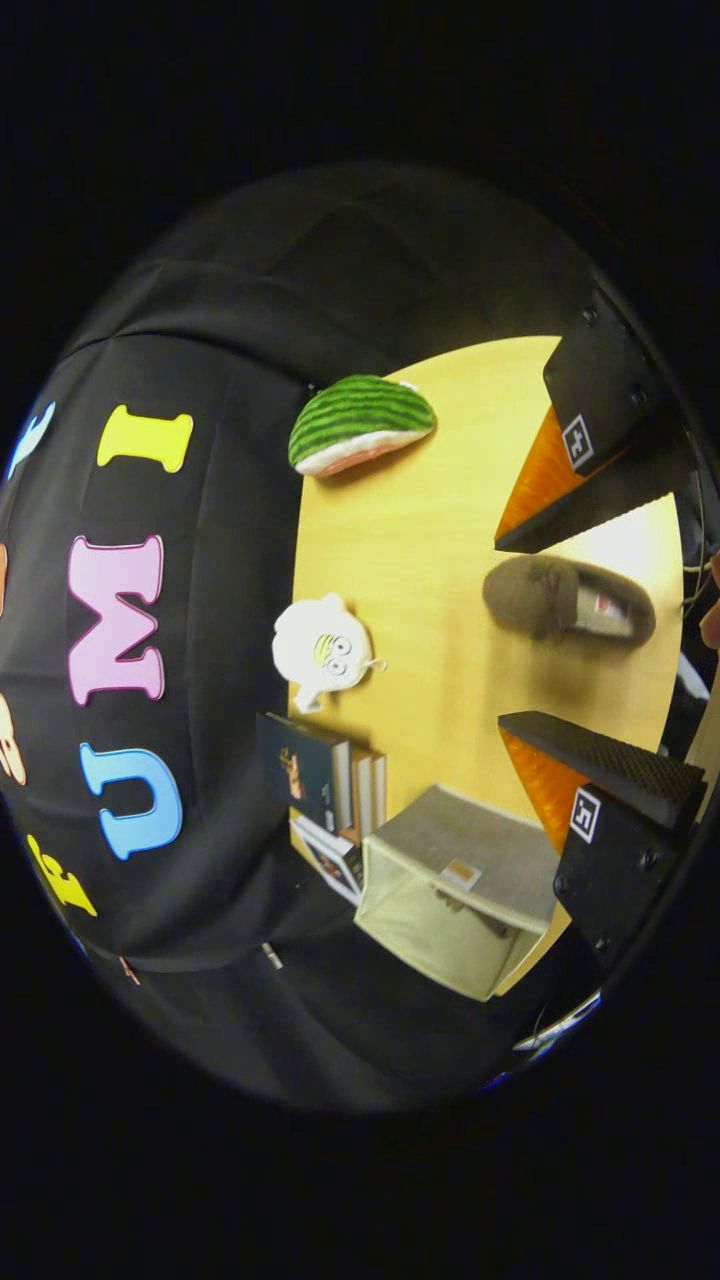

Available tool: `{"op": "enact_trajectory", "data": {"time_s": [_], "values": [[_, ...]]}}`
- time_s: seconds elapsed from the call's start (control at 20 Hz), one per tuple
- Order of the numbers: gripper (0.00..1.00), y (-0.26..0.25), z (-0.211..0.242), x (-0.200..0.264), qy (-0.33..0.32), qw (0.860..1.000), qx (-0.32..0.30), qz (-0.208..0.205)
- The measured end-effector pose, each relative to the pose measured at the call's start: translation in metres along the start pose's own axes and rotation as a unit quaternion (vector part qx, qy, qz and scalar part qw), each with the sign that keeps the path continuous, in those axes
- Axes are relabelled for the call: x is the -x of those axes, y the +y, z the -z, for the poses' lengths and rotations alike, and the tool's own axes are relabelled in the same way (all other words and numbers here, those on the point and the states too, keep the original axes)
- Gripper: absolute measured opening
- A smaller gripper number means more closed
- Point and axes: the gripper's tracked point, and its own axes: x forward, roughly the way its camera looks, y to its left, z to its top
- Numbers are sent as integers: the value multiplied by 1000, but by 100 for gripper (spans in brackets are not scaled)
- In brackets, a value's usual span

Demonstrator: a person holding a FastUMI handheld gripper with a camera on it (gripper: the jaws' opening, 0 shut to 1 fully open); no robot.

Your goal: Open the storage box then place both shoes into the box .Put the left shoe in first, then the right shoe, with the right side of both shoes facing outward in a uniform manner.

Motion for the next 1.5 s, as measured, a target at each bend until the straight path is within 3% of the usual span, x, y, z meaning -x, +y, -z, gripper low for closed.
{"op": "enact_trajectory", "data": {"time_s": [0.4, 0.55, 0.65, 0.85, 0.9, 0.95, 1.1, 1.15, 1.5], "values": [[97, -31, 107, -47, 107, 994, 2, 0], [76, -41, 130, -74, 129, 991, 26, 16], [66, -45, 129, -93, 129, 991, 31, 22], [60, -38, 120, -121, 112, 993, 17, 28], [54, -38, 121, -126, 115, 993, 15, 35], [39, -39, 121, -129, 113, 993, 11, 44], [13, -47, 113, -127, 98, 992, -21, 74], [9, -44, 116, -122, 104, 991, -44, 71], [9, -31, 75, -78, 84, 991, -80, 73]]}}
